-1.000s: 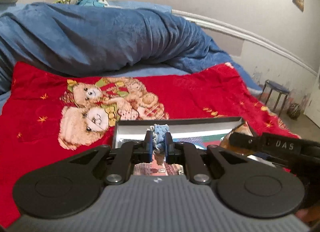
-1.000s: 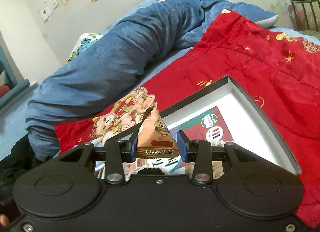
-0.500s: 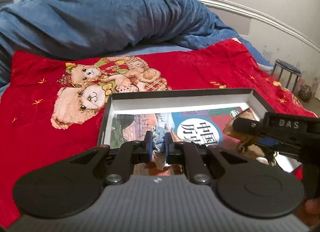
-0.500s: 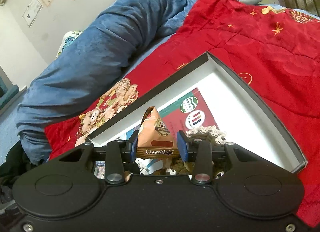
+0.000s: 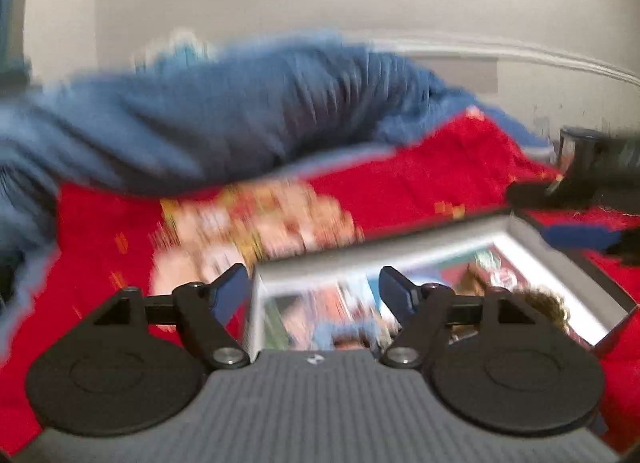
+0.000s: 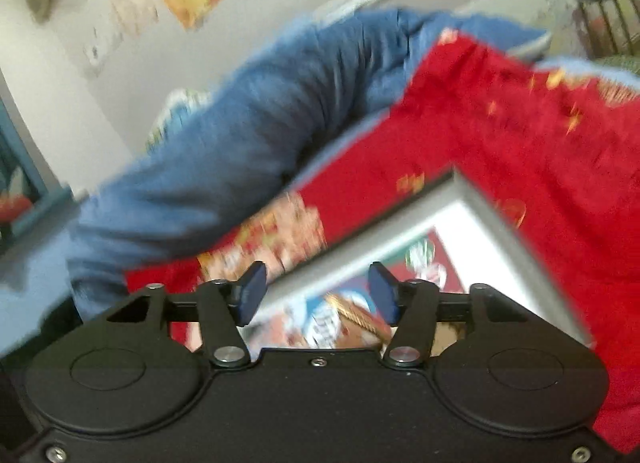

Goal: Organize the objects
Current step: 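Open both grippers and move them back to the blue binder clips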

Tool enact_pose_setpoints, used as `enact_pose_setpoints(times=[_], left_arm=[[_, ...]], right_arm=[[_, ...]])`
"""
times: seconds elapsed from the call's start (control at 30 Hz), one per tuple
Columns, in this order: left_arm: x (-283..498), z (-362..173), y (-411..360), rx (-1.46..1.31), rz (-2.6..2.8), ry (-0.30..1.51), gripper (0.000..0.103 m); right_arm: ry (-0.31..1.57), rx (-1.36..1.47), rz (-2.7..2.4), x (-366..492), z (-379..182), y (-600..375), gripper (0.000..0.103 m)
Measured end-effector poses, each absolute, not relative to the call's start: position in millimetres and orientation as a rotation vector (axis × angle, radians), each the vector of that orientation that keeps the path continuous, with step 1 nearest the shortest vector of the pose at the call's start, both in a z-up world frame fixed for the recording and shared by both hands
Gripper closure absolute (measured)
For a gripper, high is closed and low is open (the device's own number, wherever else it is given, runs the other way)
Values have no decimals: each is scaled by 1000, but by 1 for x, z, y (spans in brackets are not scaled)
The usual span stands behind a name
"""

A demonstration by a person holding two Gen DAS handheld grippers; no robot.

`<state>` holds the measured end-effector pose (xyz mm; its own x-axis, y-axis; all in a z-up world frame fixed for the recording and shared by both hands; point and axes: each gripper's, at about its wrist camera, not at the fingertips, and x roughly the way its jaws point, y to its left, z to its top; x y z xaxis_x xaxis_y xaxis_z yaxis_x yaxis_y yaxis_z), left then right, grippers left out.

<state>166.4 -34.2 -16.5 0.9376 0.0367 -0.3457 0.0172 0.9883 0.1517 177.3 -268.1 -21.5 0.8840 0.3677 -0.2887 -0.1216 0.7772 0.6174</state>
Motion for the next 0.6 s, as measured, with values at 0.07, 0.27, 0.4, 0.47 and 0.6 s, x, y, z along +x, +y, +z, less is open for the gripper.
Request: enact_pose_setpoints(times=[0.07, 0.27, 0.4, 0.47, 0.6], left_arm=[[145, -5, -39, 159, -43, 301, 18], [86, 7, -68, 74, -336, 353, 18], [64, -14, -97, 158, -460, 408, 18], [66, -28, -111, 213, -455, 446, 23], [81, -50, -123, 198, -437, 538, 32]], right_arm=[[376, 651, 216, 153, -5, -284, 24], [401, 564, -5, 73, 18, -314, 17], [493, 559, -80, 29, 2, -317, 17], [534, 546, -84, 18, -3, -315, 17], [533, 490, -62, 21, 1, -308, 17]])
